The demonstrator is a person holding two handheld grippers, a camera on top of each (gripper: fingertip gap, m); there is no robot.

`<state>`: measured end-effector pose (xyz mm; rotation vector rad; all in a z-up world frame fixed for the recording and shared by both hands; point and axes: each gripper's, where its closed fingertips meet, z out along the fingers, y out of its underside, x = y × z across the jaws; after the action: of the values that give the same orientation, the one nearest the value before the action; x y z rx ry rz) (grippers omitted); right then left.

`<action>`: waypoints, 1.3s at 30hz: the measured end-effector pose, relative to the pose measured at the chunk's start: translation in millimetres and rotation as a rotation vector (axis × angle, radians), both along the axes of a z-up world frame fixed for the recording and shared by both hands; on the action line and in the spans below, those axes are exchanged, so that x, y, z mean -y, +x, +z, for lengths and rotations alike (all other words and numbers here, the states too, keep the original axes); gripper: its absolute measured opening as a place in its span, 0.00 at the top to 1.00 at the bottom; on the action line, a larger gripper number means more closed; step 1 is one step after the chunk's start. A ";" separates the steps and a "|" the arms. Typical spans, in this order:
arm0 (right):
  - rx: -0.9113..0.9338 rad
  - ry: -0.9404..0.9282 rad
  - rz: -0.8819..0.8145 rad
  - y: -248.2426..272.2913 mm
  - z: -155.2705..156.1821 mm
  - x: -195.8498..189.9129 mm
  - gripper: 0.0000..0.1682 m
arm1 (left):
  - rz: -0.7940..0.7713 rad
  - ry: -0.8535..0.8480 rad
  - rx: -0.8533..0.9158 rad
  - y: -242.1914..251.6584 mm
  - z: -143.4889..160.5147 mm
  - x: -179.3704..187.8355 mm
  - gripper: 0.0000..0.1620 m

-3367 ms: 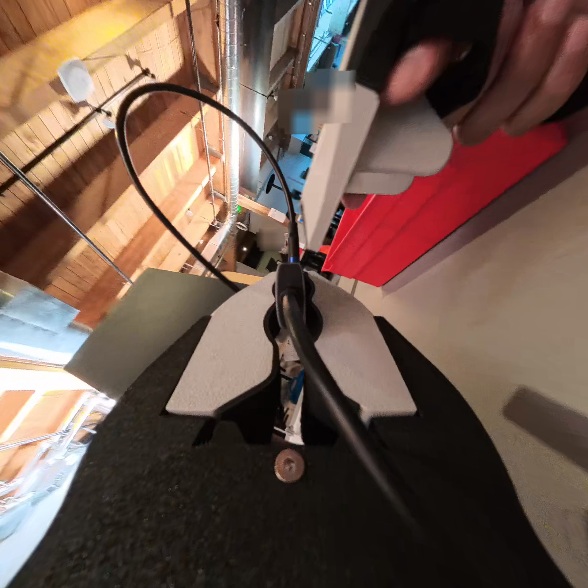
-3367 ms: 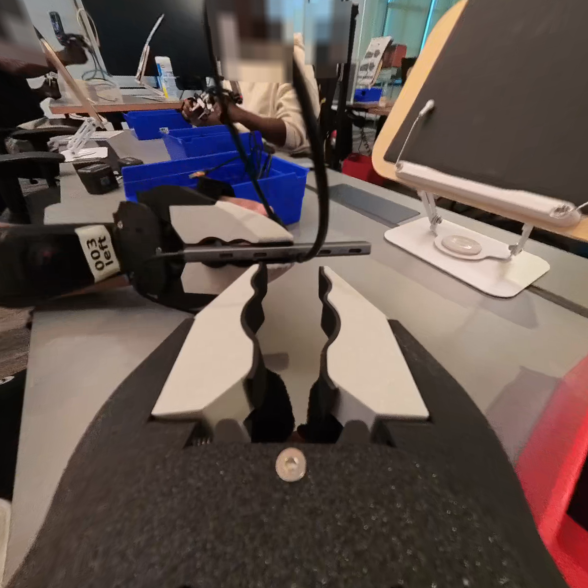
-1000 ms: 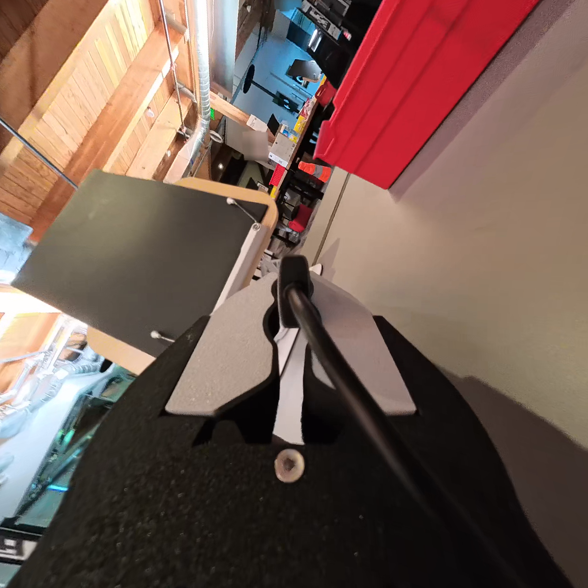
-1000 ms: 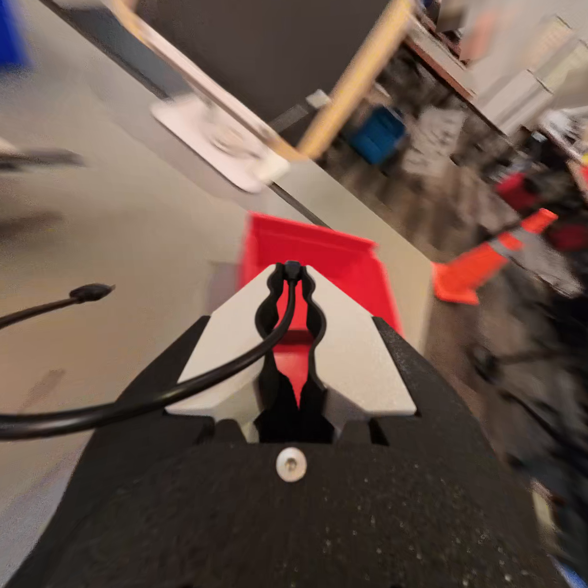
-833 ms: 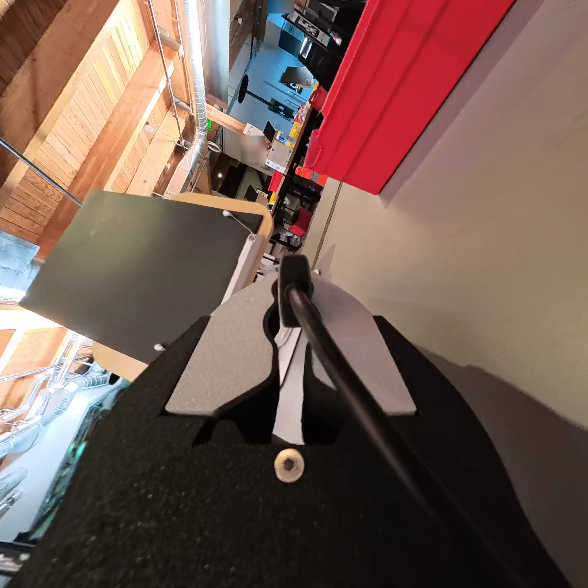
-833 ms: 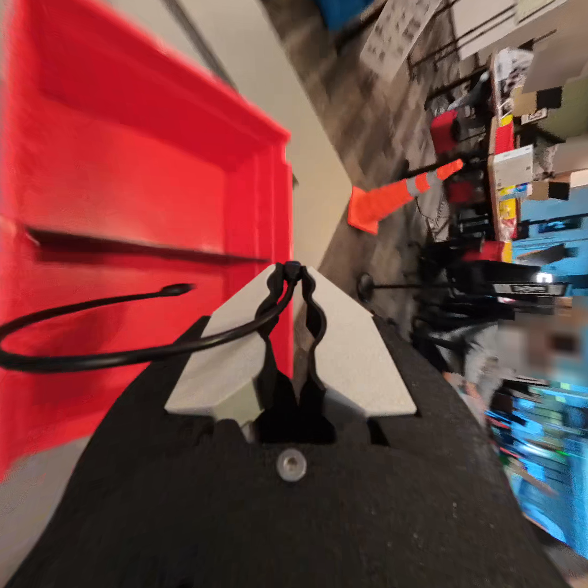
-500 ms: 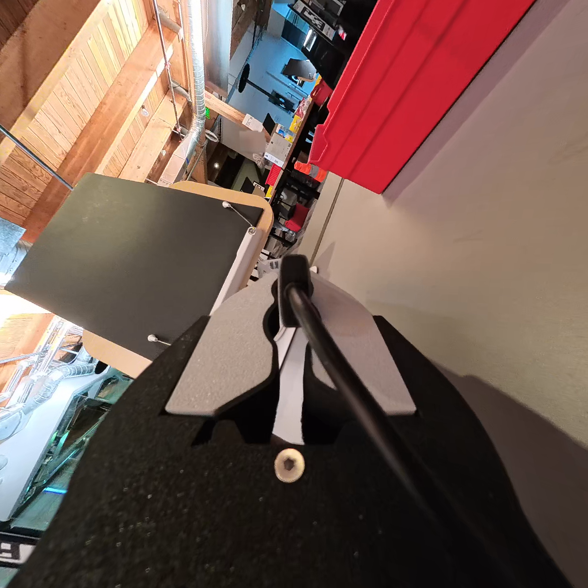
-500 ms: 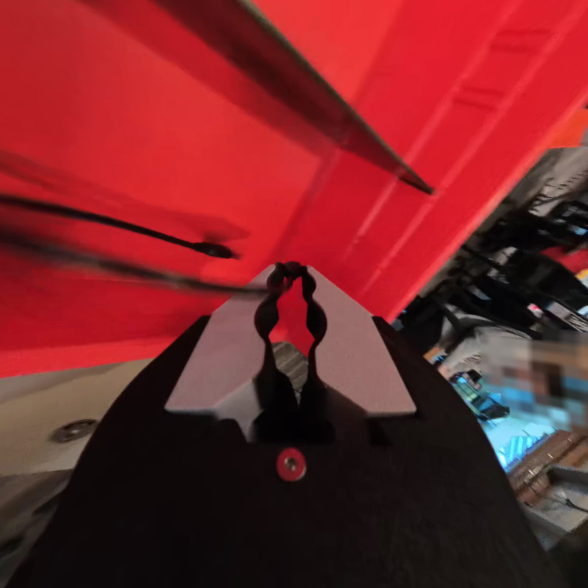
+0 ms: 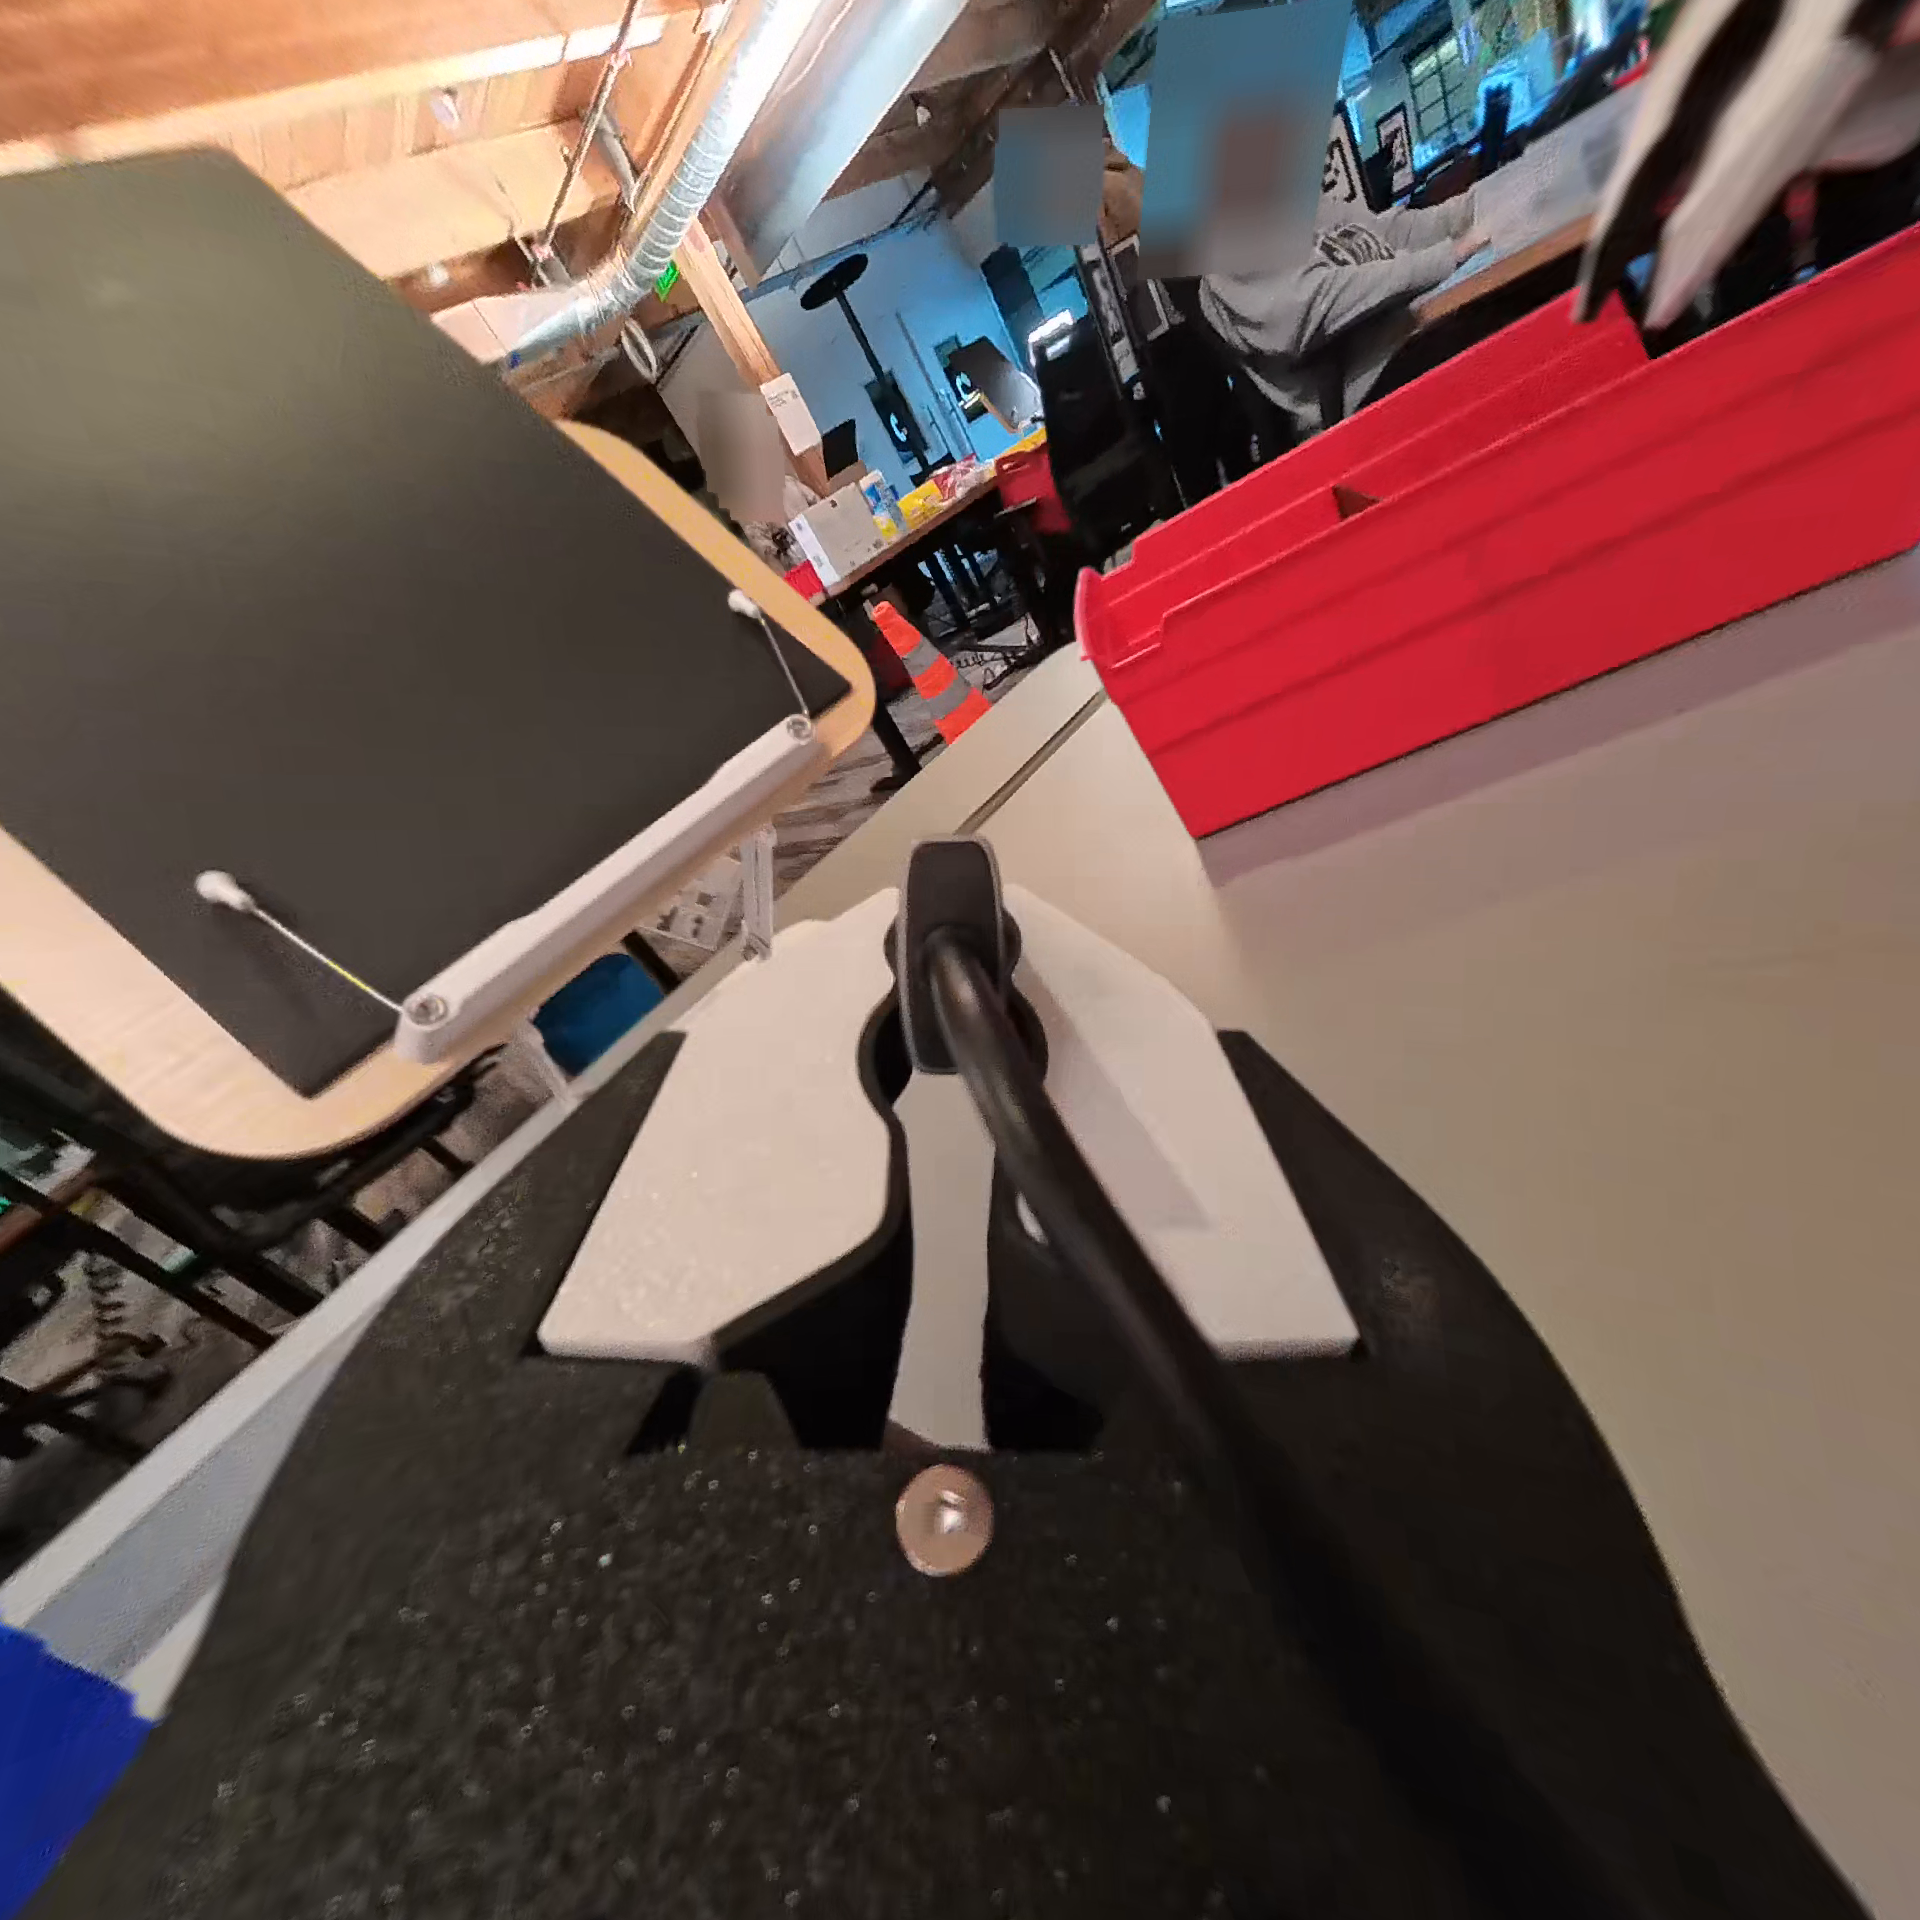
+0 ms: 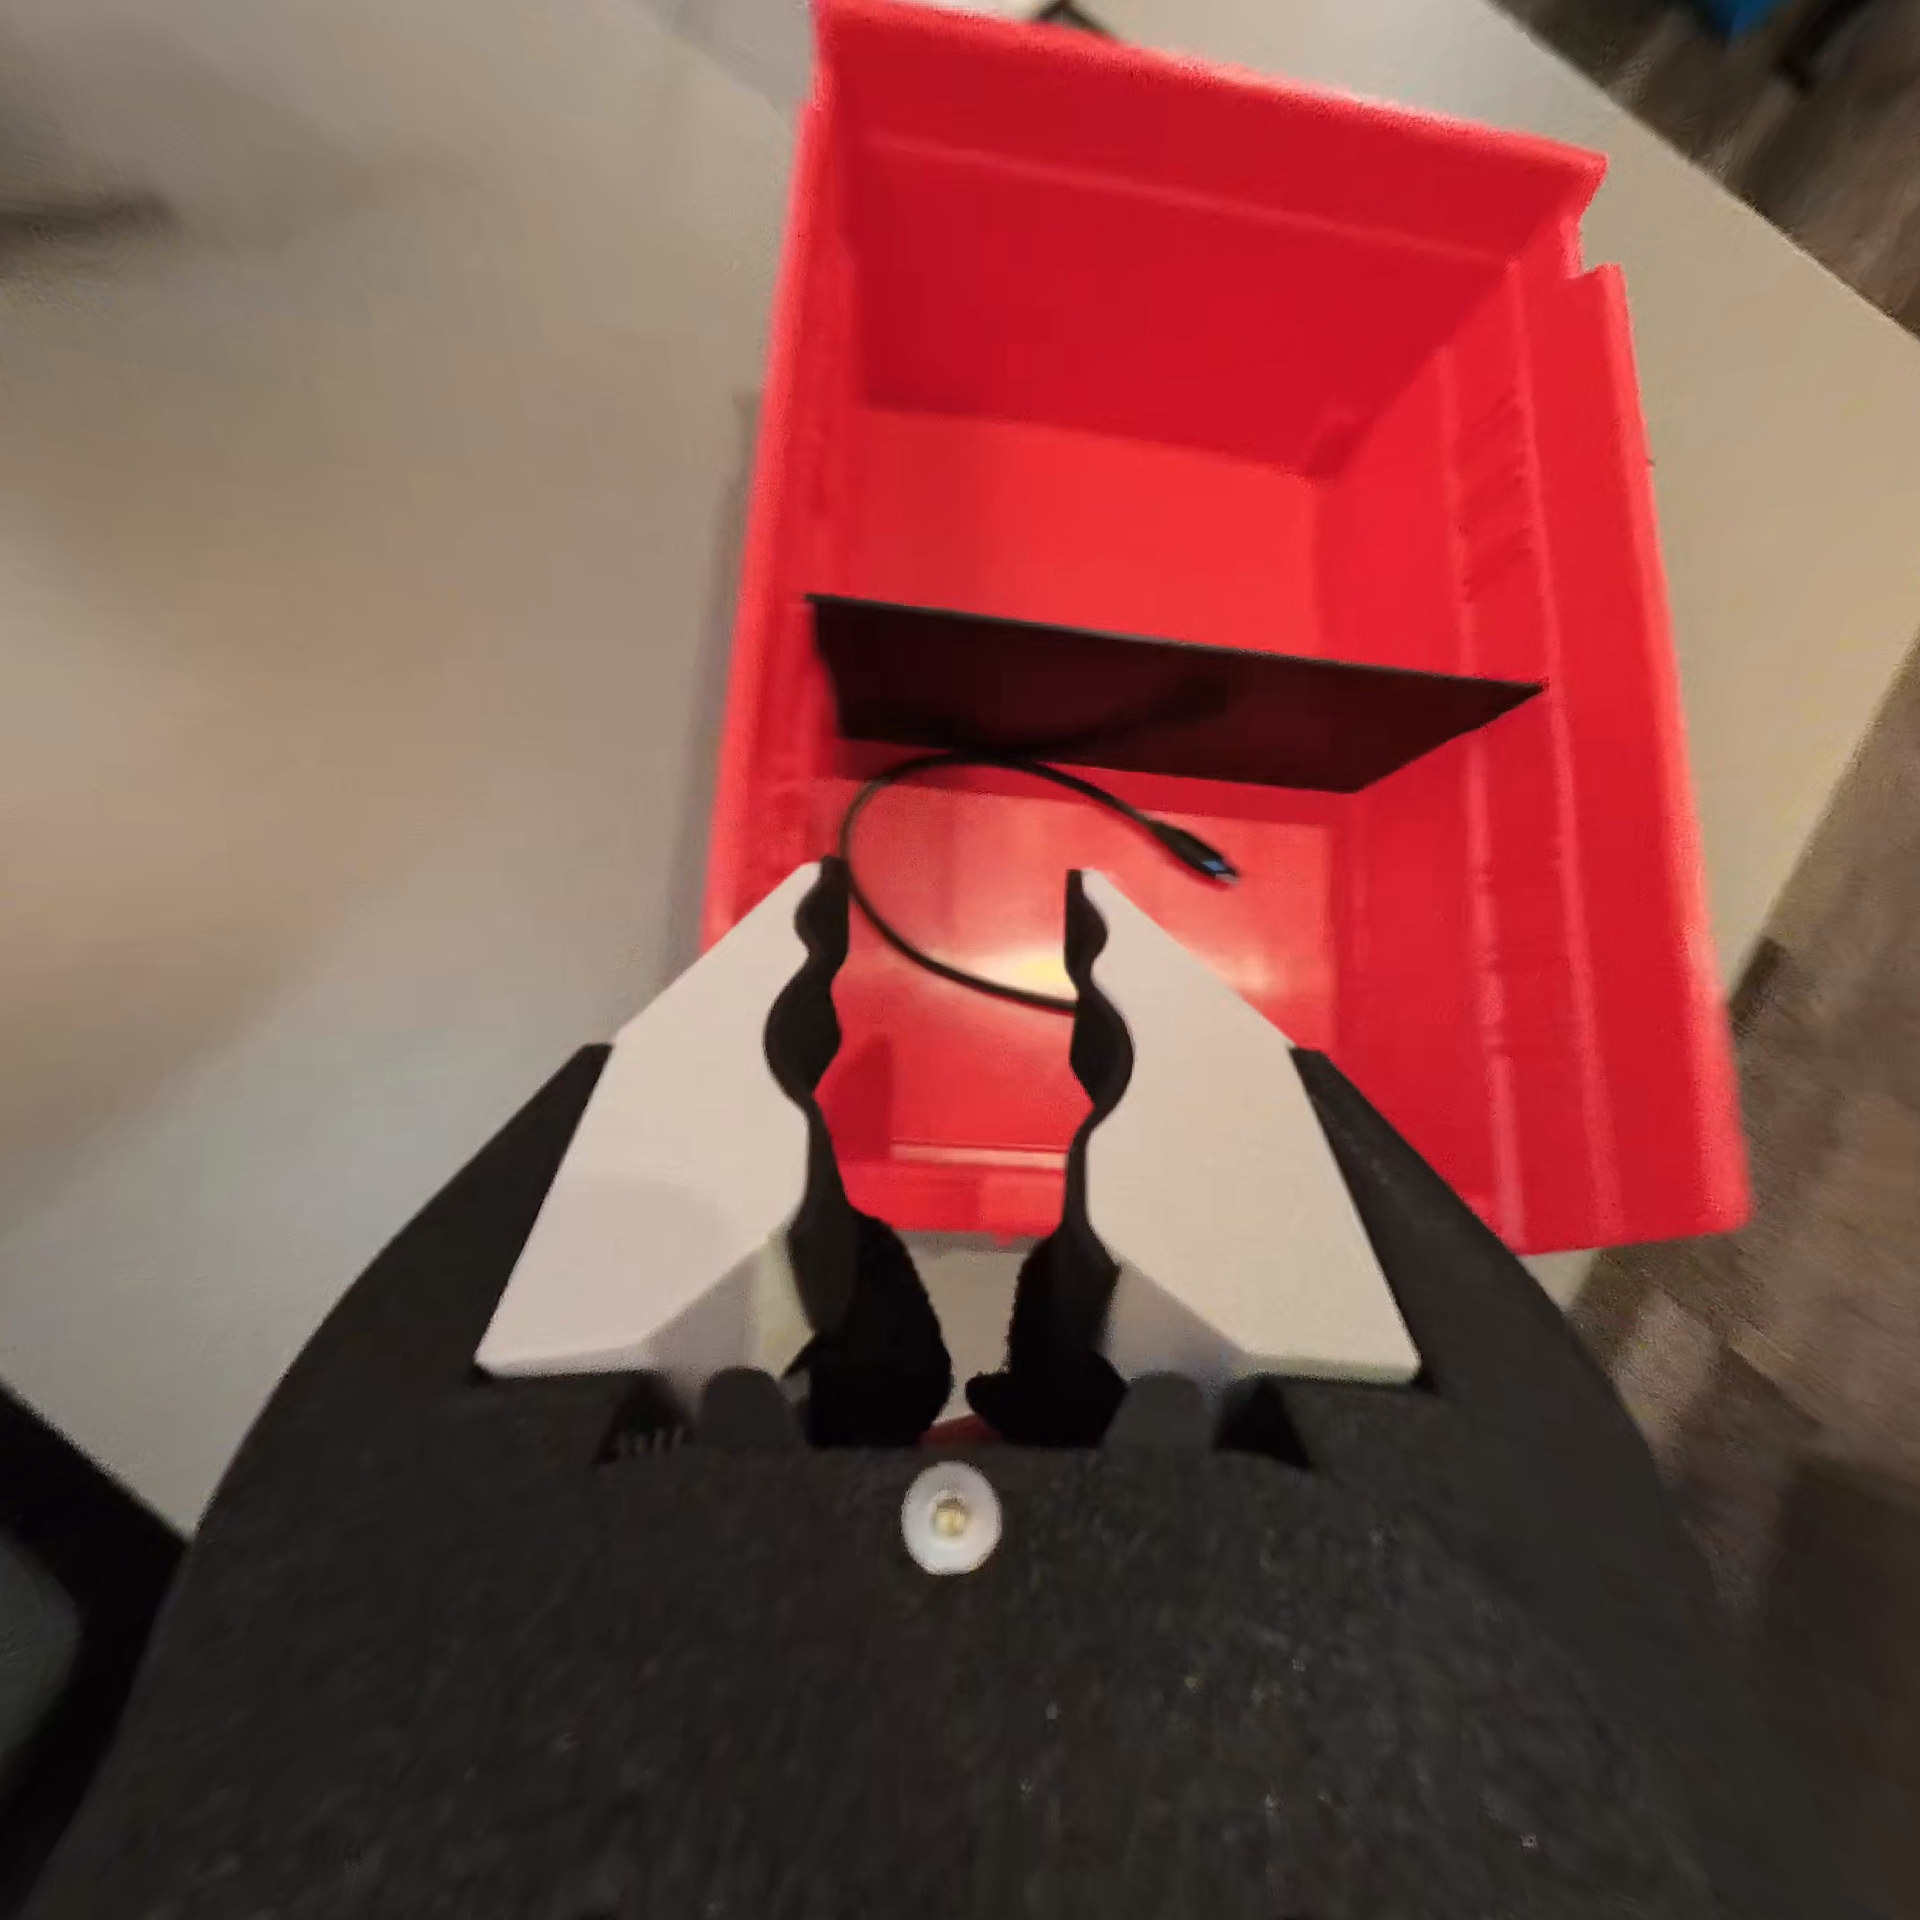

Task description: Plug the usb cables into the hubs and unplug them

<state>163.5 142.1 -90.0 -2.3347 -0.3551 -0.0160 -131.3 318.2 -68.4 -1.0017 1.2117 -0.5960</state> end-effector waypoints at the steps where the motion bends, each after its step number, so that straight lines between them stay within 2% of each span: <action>1: -0.052 0.049 0.013 -10.7 0.2 11.6 0.76 | -0.005 -0.019 -0.004 0.0 -1.5 -1.7 0.94; 5: -0.109 0.242 -0.033 -35.0 -1.8 38.7 0.74 | -0.024 -0.028 -0.012 2.3 -4.7 0.6 0.94; 7: -0.099 0.260 -0.087 -44.4 -16.0 39.4 0.75 | -0.036 -0.017 -0.024 4.8 -7.3 5.7 0.94; 9: -0.002 0.231 -0.197 -39.9 -36.9 34.1 0.83 | -0.052 -0.010 -0.034 7.3 -9.3 11.8 0.94; 11: 0.043 0.299 -0.298 -40.3 -35.8 23.5 0.96 | -0.058 0.001 -0.039 8.4 -9.5 16.0 0.94; 14: -0.012 0.360 -0.314 -70.8 -32.4 2.5 0.99 | -0.058 0.008 -0.036 8.0 -7.9 18.2 0.94; 20: 0.102 0.384 -0.381 -106.8 -33.1 -33.7 0.98 | -0.071 -0.048 -0.024 7.3 -7.5 16.5 0.94; 23: 0.160 0.383 -0.391 -108.7 -32.9 -36.5 0.98 | -0.078 -0.074 -0.017 6.6 -6.4 15.9 0.94; 25: 0.132 0.396 -0.394 -108.9 -32.3 -36.0 0.98 | -0.093 -0.105 -0.008 6.0 -5.2 16.0 0.94; 26: 0.110 0.401 -0.393 -109.2 -31.4 -34.7 0.96 | -0.110 -0.137 0.000 5.9 -4.3 16.5 0.94; 27: 0.090 0.418 -0.391 -110.4 -25.3 -31.9 0.90 | -0.137 -0.181 0.012 5.6 -2.7 17.6 0.94; 28: 0.065 0.447 -0.366 -116.2 -14.0 -28.7 0.86 | -0.179 -0.240 0.031 4.9 0.0 19.9 0.94; 30: 0.040 0.515 -0.287 -132.8 16.3 -22.0 0.84 | -0.338 -0.403 0.051 3.6 5.5 32.1 0.94; 32: -0.075 0.559 -0.058 -179.0 42.2 -24.2 0.84 | -0.585 -0.576 0.051 -2.1 13.5 56.8 0.94; 34: -0.286 0.463 0.215 -237.6 47.9 -25.8 0.77 | -0.738 -0.685 0.073 -8.7 23.2 72.0 0.94; 35: -0.333 0.445 0.276 -252.3 49.6 -31.2 0.75 | -0.794 -0.711 0.075 -11.5 26.2 79.0 0.94; 37: -0.339 0.438 0.362 -270.1 48.3 -45.8 0.76 | -0.877 -0.729 0.047 -15.7 27.6 93.0 0.94; 39: -0.296 0.333 0.467 -287.2 32.6 -55.7 0.79 | -0.919 -0.712 0.000 -17.5 24.3 104.6 0.94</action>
<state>-123.7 197.8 -57.3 -1.8465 -0.6808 0.4571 -148.8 213.7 -44.0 -0.9647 1.4719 -1.8402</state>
